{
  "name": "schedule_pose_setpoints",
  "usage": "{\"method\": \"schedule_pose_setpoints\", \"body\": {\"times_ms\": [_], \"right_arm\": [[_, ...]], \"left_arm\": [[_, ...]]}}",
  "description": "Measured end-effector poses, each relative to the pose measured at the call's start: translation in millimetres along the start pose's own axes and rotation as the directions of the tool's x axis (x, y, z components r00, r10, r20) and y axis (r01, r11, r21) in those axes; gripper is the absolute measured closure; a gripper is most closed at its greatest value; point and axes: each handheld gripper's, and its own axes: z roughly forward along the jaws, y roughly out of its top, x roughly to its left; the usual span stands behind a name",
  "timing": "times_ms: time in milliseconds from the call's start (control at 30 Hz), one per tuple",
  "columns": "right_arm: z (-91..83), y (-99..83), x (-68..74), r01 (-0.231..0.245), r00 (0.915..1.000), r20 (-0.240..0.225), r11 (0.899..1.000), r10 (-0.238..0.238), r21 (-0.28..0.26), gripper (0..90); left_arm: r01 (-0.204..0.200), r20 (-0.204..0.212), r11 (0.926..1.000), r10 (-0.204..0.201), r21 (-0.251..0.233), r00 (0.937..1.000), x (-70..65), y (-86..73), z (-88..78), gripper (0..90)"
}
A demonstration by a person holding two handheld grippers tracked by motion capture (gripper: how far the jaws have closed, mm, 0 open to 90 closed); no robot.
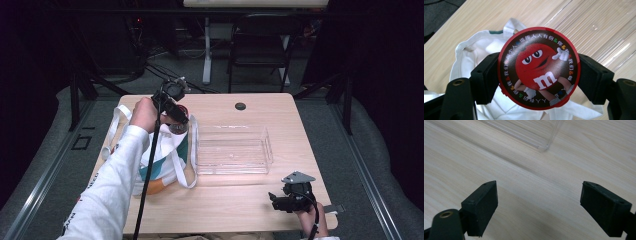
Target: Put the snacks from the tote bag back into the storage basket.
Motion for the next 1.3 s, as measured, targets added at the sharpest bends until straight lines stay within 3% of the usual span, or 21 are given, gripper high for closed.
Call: {"method": "schedule_pose_setpoints", "body": {"times_ms": [767, 1300], "right_arm": [[-0.2, -0.1, -0.1, -0.001, 1.0, -0.001, 1.0, 0.001, -0.003, 14.0], [0.0, -0.1, -0.3, 0.0, 1.0, -0.003, 1.0, 0.0, -0.004, 14.0]], "left_arm": [[-0.073, 0.049, 0.9973, 0.073, 0.002, 0.9961, -29.3, 25.8, 19.4, 26.0], [-0.086, 0.074, 0.9963, 0.086, 0.004, 0.9936, -42.7, 34.8, 31.9, 26.0]]}}
